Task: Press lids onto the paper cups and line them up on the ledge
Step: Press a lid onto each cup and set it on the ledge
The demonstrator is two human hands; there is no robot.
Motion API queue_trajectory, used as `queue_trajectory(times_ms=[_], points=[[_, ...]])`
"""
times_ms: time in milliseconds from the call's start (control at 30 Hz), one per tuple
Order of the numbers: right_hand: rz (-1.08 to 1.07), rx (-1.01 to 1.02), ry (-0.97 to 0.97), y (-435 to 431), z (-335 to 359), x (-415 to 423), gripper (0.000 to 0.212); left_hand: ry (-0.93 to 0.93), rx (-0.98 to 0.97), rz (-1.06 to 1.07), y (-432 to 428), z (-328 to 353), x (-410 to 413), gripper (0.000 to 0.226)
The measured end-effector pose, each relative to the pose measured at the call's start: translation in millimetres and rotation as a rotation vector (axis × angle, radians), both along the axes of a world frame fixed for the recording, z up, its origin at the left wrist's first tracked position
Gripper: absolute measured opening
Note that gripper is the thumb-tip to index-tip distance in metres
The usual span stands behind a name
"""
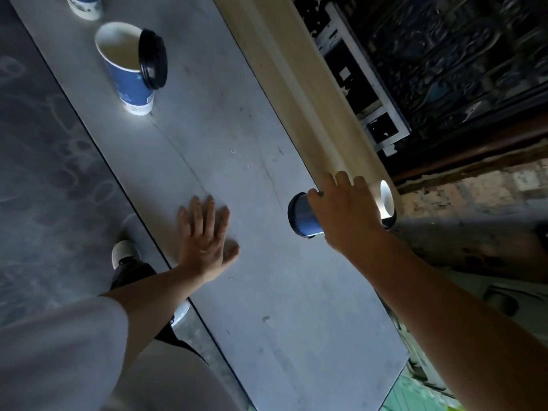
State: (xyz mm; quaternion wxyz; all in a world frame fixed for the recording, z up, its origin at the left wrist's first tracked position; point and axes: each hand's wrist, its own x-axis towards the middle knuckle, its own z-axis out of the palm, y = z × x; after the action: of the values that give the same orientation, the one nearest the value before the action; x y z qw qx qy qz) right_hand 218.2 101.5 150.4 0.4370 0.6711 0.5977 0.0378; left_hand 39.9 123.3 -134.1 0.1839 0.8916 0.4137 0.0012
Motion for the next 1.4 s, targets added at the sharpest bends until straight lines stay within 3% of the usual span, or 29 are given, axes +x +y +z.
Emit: queue_trajectory(times_ms=[233, 1400], points=[[-0.04, -0.055, -0.001, 5, 16, 1, 0.043, -0.002, 0.021, 0.015, -1, -4, 0, 0.094], [-0.092, 0.035, 0.048, 0, 31, 2, 0.044, 0.001, 0.037, -0.001, -1, -3, 0, 0.095]])
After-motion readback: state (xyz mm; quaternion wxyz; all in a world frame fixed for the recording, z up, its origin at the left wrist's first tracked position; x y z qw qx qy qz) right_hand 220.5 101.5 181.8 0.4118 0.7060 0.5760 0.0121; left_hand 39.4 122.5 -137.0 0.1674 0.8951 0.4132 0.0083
